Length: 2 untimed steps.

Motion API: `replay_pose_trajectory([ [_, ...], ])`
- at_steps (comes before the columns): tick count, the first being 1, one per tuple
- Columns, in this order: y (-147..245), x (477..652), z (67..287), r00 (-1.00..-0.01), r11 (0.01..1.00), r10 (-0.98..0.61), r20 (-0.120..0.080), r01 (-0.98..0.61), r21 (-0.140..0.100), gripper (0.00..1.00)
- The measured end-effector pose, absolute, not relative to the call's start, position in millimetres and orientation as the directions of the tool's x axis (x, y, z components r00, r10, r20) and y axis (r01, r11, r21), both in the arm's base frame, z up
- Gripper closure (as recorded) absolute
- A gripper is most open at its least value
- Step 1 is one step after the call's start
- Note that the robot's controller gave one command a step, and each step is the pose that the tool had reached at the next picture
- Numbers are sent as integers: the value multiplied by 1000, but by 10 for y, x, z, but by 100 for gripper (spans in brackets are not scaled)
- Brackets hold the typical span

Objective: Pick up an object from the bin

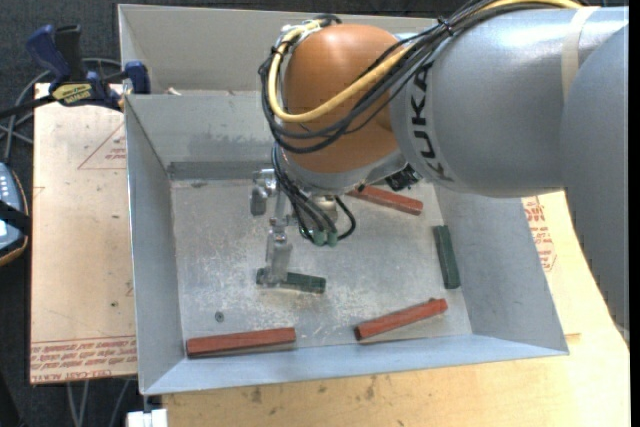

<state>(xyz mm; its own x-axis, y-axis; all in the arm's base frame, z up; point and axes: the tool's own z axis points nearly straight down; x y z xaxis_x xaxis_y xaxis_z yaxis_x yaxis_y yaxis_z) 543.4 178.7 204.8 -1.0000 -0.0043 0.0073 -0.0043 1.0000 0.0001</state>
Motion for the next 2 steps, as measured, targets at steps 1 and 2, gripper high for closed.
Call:
replay_pose_trajectory([
  [1,1074,5096,666,-997,997,81,7,81,0,0],
  [2,1188,5192,1003,-976,976,217,-3,217,3,0],
])
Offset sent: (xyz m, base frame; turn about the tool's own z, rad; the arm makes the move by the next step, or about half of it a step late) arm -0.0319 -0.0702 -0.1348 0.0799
